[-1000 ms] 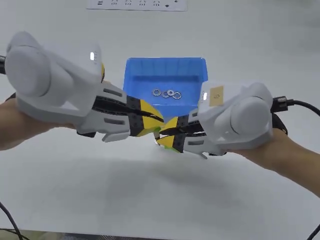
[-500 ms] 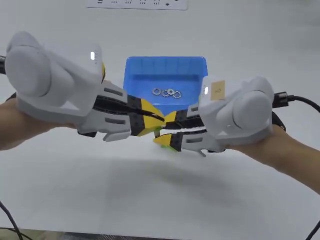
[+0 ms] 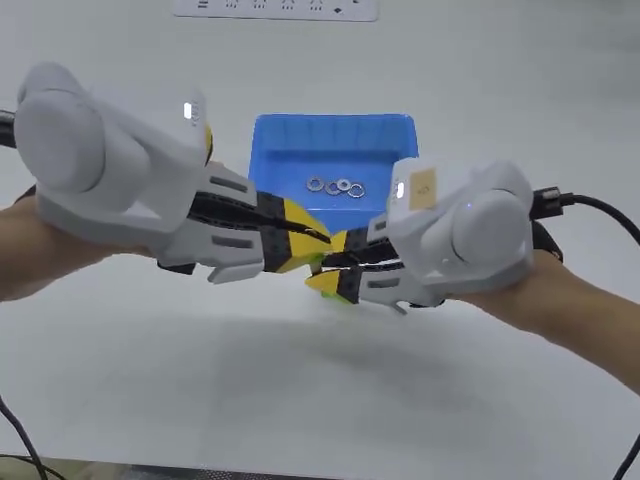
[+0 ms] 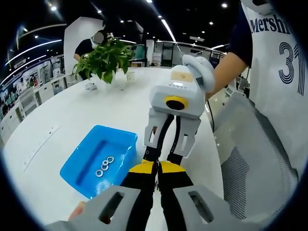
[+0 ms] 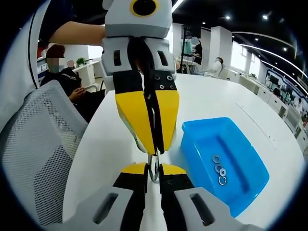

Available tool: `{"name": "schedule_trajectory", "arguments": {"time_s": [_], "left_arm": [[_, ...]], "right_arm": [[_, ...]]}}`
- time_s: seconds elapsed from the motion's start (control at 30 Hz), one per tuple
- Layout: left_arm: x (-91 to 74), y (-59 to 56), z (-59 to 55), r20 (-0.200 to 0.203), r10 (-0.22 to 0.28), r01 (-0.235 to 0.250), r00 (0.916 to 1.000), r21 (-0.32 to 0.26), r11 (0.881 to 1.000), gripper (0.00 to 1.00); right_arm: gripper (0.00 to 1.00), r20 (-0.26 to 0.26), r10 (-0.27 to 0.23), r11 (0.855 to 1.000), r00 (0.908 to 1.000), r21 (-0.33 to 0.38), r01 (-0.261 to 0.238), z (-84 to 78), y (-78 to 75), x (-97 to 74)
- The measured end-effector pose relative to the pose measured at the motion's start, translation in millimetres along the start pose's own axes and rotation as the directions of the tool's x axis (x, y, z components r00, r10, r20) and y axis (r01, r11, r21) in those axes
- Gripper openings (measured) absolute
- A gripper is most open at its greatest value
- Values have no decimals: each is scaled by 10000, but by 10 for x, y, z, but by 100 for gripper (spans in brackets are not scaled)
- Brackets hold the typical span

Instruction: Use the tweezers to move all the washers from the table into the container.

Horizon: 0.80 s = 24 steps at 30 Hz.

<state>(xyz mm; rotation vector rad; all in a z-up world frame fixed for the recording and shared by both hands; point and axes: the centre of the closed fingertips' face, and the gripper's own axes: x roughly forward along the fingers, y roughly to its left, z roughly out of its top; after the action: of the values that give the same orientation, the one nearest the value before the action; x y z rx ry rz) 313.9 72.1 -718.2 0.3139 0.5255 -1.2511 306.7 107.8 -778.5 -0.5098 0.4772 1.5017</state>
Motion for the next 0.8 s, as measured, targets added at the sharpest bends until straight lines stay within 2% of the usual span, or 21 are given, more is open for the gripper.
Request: {"name": "schedule_trajectory", "arguments": {"time_s": [0.13,0.37,0.47,0.63,0.7,0.77,0.8], "left_arm": [[-51,-14,53,76,3,-3,10000,12,10000,5],[-148,-21,205,124,22,-26,9999,301,9995,5],[-201,5,290,296,82,-92,9995,354,9993,5],[-234,25,486,344,220,-239,9992,566,9981,5],[-233,36,575,304,285,-309,9991,816,9962,5],[-252,73,634,290,306,-333,9991,990,9945,5],[-245,132,608,318,321,-354,9990,1089,9934,5]], "right_arm": [[10,190,-1,9997,9998,256,-3,55,1,-44],[10,333,-98,9999,9994,-29,99,204,-25,-147],[10,407,-252,9996,9989,-133,257,281,-61,-208],[10,539,-568,9979,9969,-276,583,412,-164,-304],[10,612,-718,9968,9955,-314,739,464,-228,-340],[10,666,-871,9952,9940,-393,898,512,-291,-375],[10,698,-965,9940,9929,-447,998,539,-332,-398]]}}
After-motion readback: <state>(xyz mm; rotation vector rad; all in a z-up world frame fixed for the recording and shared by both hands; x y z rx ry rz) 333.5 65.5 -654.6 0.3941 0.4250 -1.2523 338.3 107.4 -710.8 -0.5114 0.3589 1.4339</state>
